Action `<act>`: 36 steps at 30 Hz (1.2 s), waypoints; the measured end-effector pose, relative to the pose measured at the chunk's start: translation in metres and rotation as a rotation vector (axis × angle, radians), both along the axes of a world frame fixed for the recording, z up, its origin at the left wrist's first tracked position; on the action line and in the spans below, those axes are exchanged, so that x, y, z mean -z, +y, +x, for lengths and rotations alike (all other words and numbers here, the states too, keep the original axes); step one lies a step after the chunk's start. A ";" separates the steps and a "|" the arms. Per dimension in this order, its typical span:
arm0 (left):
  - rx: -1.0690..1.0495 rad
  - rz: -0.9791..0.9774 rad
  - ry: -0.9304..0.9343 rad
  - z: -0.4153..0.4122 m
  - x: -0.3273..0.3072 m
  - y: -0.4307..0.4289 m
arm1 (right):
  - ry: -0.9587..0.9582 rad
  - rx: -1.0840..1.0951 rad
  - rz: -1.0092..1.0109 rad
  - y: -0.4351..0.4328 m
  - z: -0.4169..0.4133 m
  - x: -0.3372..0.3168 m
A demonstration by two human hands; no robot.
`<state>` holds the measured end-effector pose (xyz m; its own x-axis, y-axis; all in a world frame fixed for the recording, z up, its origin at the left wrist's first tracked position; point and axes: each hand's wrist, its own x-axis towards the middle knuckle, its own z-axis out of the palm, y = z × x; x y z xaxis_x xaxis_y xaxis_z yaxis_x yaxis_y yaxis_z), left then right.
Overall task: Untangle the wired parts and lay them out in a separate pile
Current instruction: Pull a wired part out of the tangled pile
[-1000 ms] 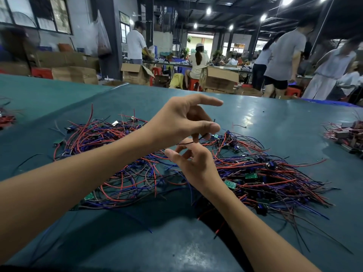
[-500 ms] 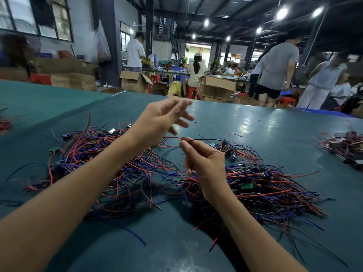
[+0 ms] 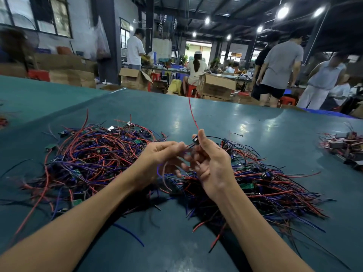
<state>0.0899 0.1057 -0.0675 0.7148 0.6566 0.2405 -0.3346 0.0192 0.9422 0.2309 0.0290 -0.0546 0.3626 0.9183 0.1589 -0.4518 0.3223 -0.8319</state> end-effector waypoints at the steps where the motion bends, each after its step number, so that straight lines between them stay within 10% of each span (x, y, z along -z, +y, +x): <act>1: 0.021 0.014 -0.002 0.001 0.002 -0.003 | -0.007 0.015 -0.025 0.000 0.001 0.001; 14: -0.093 0.270 0.114 0.008 0.004 -0.020 | -0.261 0.139 -0.095 0.002 0.001 0.009; 36: -0.055 1.082 0.248 0.004 -0.002 -0.058 | 0.069 0.346 -0.079 0.002 0.031 -0.008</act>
